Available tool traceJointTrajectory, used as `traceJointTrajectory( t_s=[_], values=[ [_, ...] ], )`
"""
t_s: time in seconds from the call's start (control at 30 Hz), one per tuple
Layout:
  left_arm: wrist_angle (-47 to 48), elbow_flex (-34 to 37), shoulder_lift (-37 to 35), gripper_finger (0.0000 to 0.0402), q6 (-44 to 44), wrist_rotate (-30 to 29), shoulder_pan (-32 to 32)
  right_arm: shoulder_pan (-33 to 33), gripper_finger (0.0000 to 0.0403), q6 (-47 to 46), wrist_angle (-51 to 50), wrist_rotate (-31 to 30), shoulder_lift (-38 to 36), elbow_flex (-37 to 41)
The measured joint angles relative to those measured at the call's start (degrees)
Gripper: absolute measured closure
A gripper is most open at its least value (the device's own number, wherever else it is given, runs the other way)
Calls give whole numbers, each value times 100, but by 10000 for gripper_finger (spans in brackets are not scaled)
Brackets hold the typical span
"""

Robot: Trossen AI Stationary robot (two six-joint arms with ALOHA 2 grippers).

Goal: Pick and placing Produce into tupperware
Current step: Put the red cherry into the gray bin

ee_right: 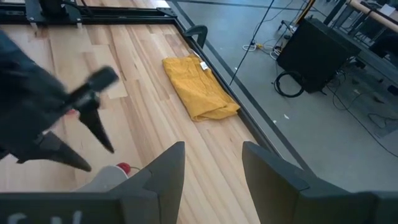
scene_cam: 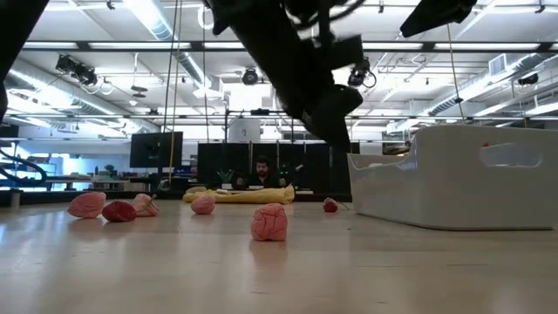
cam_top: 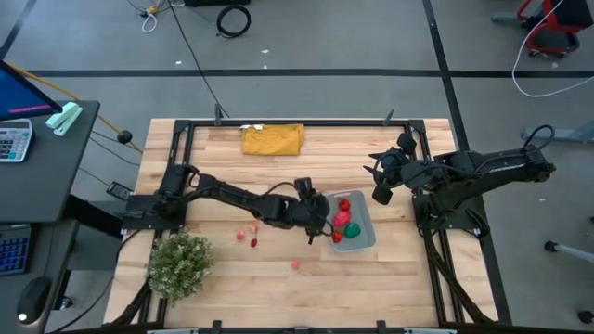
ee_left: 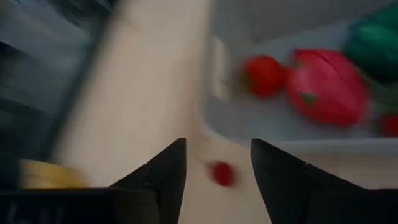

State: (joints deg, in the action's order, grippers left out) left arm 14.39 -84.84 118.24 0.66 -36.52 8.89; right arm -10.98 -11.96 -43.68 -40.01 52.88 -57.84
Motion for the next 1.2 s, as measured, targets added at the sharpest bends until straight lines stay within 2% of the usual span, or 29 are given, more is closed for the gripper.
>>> traceJointTrajectory(
  t_s=[0.07, 0.27, 0.33, 0.4, 0.47, 0.73, 1.2],
  values=[
    [165, 0, 0, 222, 404, 475, -167, 0, 233, 2, -2, 0, 0, 0],
    [394, 0, 0, 224, 882, 644, -675, 0, 234, 4, -2, 0, 0, 0],
    [593, 0, 0, 222, 1130, 1343, -844, 0, 234, 6, -2, 0, 0, 0],
    [788, 2, 0, 222, 1415, 2379, -1028, 0, 234, 6, -2, 0, 0, 0],
    [799, 2, 29, 225, 1668, 2921, -1153, 0, 234, 9, -2, 0, 0, 0],
    [654, 2, 68, 226, 1677, 3019, -1236, -2, 234, 11, -5, 0, 0, 0],
    [456, 9, 531, 232, 1660, 3010, -1281, -2, 235, 10, -2, 0, 0, 0]
  ],
)
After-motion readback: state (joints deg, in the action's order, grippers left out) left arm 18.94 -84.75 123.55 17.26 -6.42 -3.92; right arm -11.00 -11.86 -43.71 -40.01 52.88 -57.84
